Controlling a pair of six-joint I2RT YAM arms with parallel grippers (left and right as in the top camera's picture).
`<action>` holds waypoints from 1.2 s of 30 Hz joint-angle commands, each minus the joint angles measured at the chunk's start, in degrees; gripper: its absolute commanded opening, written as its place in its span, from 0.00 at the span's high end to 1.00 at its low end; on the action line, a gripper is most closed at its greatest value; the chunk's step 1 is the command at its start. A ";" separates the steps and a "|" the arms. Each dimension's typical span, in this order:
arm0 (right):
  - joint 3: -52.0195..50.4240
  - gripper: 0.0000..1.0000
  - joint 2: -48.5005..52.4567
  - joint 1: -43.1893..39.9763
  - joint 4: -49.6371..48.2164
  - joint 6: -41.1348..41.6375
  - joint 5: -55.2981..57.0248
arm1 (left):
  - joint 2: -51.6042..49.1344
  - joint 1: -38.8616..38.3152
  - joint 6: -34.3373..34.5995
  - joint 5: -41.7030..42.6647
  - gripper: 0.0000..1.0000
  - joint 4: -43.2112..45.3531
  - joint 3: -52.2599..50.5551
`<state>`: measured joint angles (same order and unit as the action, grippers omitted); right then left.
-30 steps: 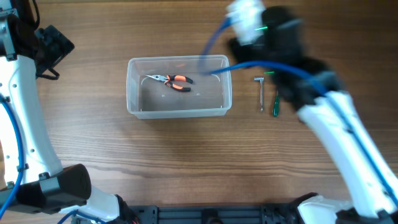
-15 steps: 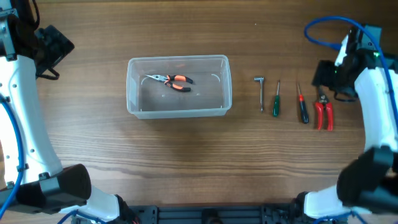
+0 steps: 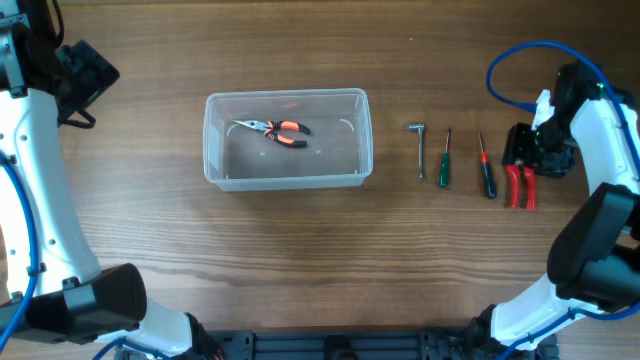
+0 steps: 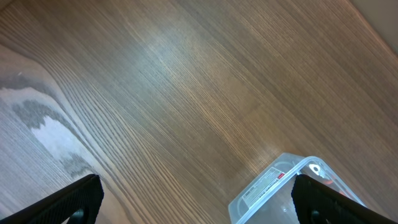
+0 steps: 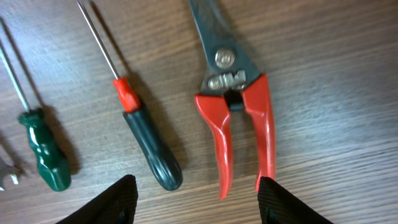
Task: Pack container
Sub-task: 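Move the right gripper back to the red pruning shears and grasp, then carry the red shears with the right gripper into the container, release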
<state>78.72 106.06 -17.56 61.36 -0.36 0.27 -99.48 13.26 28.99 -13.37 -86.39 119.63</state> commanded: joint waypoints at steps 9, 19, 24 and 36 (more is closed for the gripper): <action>-11.82 0.41 1.09 -0.04 -9.94 0.83 -0.13 | -0.17 0.26 -0.28 0.50 0.00 -0.04 -0.07; -16.50 0.46 1.49 -0.04 -17.86 3.58 0.31 | -0.17 0.26 -0.28 0.50 0.00 -0.04 -0.07; -16.59 0.46 3.23 -0.04 -17.16 3.58 0.52 | -0.17 0.26 -0.28 0.50 0.00 -0.04 -0.07; -16.59 0.95 5.11 -0.04 -18.32 5.49 0.50 | -0.17 0.26 -0.28 0.50 0.00 -0.04 -0.07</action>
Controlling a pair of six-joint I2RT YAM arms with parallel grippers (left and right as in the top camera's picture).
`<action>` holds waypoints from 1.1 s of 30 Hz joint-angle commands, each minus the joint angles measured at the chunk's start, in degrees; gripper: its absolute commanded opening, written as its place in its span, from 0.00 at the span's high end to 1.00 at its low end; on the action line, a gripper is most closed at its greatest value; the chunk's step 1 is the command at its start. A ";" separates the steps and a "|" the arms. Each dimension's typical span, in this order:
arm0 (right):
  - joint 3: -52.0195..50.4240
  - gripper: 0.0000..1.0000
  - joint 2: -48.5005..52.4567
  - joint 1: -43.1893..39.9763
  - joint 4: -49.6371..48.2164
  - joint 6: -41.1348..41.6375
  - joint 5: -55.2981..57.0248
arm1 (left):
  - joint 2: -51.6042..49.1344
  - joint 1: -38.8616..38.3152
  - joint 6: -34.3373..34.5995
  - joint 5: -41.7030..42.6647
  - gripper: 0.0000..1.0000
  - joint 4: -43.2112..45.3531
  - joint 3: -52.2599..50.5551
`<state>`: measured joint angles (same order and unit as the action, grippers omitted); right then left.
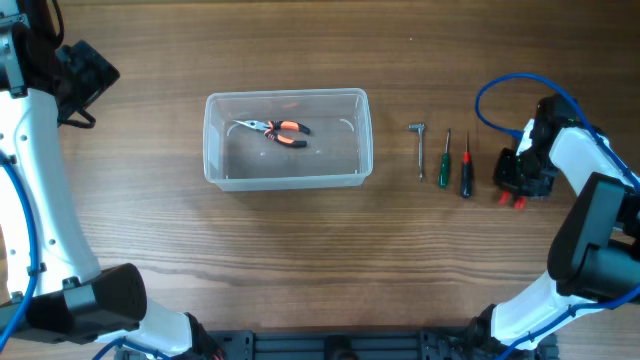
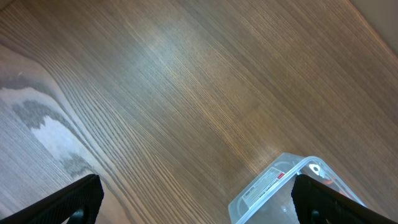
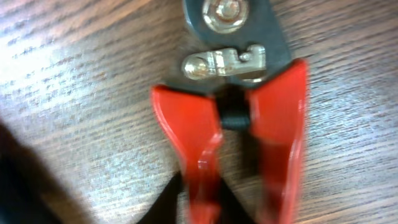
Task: Pack container
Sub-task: 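Carry the red shears with the right gripper into the container, release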
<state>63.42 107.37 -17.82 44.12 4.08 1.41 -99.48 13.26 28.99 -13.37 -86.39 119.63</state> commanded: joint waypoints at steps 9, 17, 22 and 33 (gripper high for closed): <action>4.04 0.96 1.42 0.28 4.28 0.98 -1.81 | -0.17 0.26 -0.28 0.50 0.00 -0.04 -0.07; 17.79 0.96 -12.66 3.74 11.52 0.37 -12.52 | -0.17 0.26 -0.28 0.50 0.00 -0.04 -0.07; 26.88 0.96 -22.80 17.62 10.69 -7.13 -13.60 | -0.17 0.26 -0.28 0.50 0.00 -0.04 -0.07; 27.96 0.96 -19.06 50.90 4.13 -33.83 -16.35 | -0.17 0.26 -0.28 0.50 0.00 -0.04 -0.07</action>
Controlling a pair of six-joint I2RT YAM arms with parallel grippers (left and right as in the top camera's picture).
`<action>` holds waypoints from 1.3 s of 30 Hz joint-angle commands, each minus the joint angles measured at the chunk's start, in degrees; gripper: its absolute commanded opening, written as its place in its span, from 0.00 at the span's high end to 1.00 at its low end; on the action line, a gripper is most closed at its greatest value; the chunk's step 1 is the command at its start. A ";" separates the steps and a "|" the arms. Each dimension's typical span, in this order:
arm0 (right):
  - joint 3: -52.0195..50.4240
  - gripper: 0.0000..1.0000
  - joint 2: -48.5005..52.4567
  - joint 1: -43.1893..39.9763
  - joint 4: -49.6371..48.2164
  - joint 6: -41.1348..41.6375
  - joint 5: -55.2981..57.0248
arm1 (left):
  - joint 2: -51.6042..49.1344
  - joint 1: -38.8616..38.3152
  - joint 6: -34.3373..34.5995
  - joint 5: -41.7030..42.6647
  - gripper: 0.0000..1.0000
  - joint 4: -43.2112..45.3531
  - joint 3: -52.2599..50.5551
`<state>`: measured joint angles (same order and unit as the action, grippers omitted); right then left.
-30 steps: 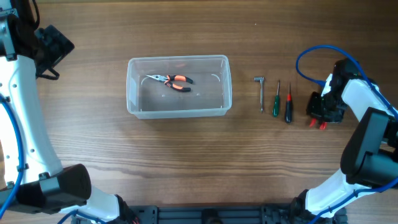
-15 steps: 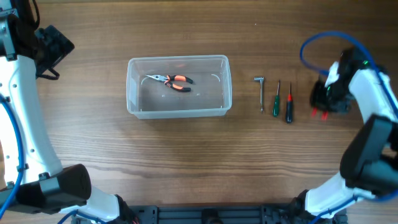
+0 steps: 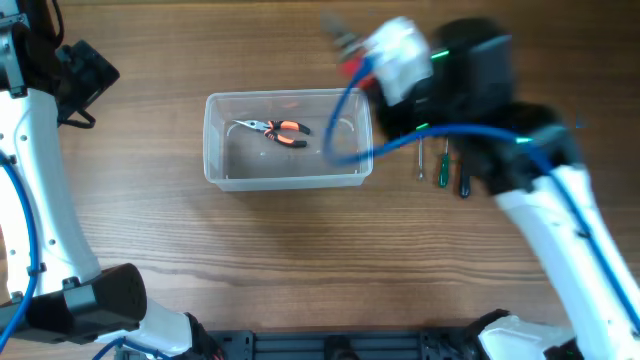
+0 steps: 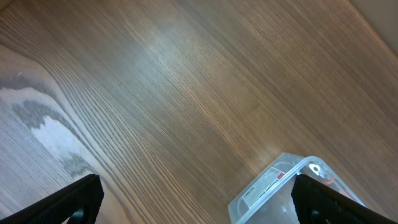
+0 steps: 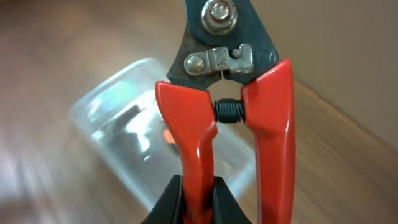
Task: Pack container
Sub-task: 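Carry the red shears with the right gripper into the container, release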
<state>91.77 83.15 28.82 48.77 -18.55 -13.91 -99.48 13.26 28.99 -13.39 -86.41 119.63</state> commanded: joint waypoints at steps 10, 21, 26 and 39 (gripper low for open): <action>-0.39 0.96 25.73 5.75 -1.38 -31.30 4.31 | -0.17 0.26 -0.28 0.52 0.00 -0.02 -0.07; -0.39 0.96 35.80 0.39 -3.65 -32.87 9.94 | -0.17 0.26 -0.28 0.52 0.00 -0.02 -0.07; -0.31 0.54 35.89 -0.02 -4.85 -32.13 9.40 | -0.17 0.26 -0.28 0.52 0.00 -0.02 -0.07; 6.93 0.51 25.73 2.32 1.40 -7.91 18.18 | -0.17 0.26 -0.28 0.52 0.00 -0.02 -0.07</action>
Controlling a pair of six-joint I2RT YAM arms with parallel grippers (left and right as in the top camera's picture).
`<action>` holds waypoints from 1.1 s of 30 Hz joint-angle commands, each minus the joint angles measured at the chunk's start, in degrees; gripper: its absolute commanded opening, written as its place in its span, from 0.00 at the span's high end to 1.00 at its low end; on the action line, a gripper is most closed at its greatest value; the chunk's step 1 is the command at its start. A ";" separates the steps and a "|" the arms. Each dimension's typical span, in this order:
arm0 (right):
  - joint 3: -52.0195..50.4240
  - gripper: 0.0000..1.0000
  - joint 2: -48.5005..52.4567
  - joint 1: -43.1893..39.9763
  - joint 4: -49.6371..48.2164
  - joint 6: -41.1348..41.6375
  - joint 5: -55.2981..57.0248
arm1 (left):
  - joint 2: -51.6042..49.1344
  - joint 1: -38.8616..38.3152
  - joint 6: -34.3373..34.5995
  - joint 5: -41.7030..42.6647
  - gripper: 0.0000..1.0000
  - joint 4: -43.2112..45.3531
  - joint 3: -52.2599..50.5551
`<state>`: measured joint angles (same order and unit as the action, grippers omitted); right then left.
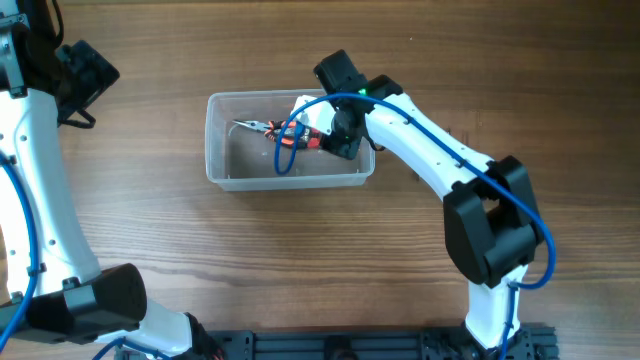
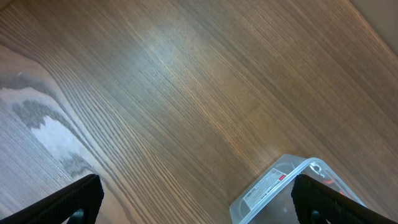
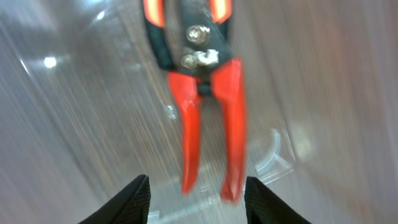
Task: Pack container
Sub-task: 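Carry the red shears with the right gripper into the container, release, then move the right gripper to the red-black screwdriver and grasp it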
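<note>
The clear plastic container (image 1: 215, 150) stands at the table's middle left. In it lie small orange-handled pliers (image 1: 258, 126) and the red-handled cutters (image 3: 205, 118), flat on the floor beside the pliers' handles (image 3: 154, 12). My right gripper (image 3: 198, 190) hovers open just above the cutters' handle ends, reaching in over the container's right half (image 1: 335, 135). My left gripper (image 2: 199, 208) is open, high over bare table at the far left (image 1: 85, 70). A corner of the container (image 2: 280, 186) shows in the left wrist view.
My right arm (image 1: 430, 150) lies across the table right of the container and hides the spot where the hex key and two screwdrivers lay. Its blue cable (image 1: 283, 160) loops down into the container. Bare wood lies in front of and behind the container.
My right gripper was shut on a handle of the red cutters above the container. It is now open inside the container, and the cutters lie on its floor. The left arm has not moved.
My right gripper hung open above the red cutters at the table's right end, beside the screwdrivers. Then it was down on the cutters, then shut on them above the container. Now the cutters lie in the container next to the pliers. The left arm stayed still.
</note>
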<state>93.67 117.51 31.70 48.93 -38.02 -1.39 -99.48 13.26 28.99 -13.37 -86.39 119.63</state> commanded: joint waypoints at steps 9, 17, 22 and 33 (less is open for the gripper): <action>5.49 0.44 -22.88 -14.19 6.29 38.75 9.09 | -0.17 0.26 -0.28 0.50 0.00 -0.04 -0.07; -3.28 0.41 -19.91 -29.79 18.60 51.95 1.11 | -0.17 0.26 -0.28 0.50 0.00 -0.04 -0.07; -13.92 0.37 -18.34 -33.92 13.86 51.56 0.79 | -0.17 0.26 -0.28 0.50 0.00 -0.04 -0.07; -22.08 0.47 -13.81 -37.35 8.46 44.17 -6.62 | -0.17 0.26 -0.28 0.50 0.00 -0.04 -0.07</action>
<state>72.23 101.62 -5.78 57.89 7.60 -5.54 -99.48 13.26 28.99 -13.37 -86.39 119.63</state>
